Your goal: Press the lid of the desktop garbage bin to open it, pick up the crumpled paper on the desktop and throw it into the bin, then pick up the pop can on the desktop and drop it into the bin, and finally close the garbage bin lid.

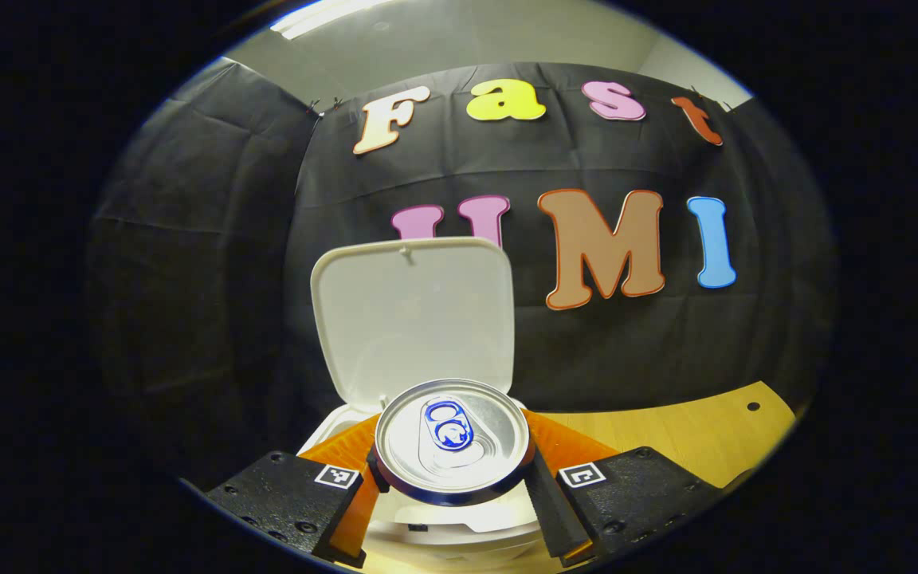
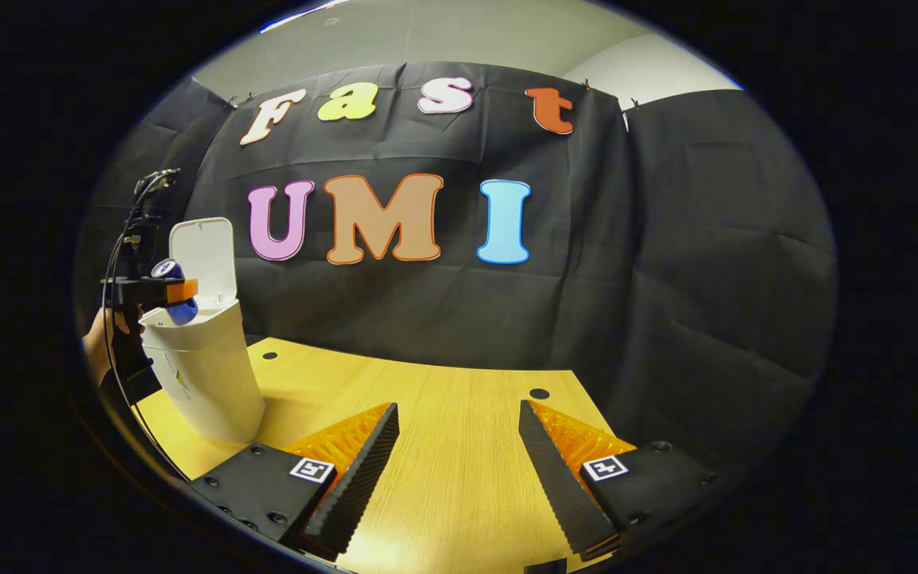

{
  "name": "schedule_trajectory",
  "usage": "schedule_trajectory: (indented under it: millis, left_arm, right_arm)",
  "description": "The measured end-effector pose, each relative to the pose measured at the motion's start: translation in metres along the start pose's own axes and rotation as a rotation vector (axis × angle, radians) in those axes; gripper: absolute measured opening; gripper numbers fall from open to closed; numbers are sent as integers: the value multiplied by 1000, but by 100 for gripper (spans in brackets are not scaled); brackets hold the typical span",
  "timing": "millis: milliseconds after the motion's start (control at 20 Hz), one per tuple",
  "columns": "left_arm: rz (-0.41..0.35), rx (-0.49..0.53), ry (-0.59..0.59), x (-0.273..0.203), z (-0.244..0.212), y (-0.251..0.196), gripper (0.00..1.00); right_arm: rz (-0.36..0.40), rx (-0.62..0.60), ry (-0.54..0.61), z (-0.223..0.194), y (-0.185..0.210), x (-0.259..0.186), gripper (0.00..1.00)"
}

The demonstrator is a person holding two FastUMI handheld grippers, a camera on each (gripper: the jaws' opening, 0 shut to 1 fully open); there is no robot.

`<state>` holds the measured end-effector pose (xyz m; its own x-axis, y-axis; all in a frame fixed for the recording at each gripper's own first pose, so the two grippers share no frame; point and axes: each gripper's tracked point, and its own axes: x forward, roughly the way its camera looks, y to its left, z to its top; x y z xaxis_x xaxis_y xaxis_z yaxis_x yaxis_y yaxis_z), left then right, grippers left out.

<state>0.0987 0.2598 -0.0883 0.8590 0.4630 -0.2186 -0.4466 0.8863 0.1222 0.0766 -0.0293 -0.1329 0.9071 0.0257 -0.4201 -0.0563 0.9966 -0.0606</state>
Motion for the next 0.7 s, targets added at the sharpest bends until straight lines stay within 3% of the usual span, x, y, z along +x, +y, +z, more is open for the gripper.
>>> schedule_trajectory:
  millis: [200,300,350,400,700]
  left_arm:
    - [11,2,-13,-1,5,4,80]
    - [1,29,-40,-3,16,2,89]
    - [0,40,-55,-5,22,1,99]
    - [0,46,-74,-7,29,1,94]
    - [-19,18,-171,-21,105,5,94]
  right_arm:
    - [-6,-1,4,-1,-4,-1,97]
    - [-2,6,12,-4,-4,0,97]
    - [4,7,15,-4,-2,1,97]
    - [14,7,17,-6,1,2,97]
    - [99,7,12,-14,22,10,98]
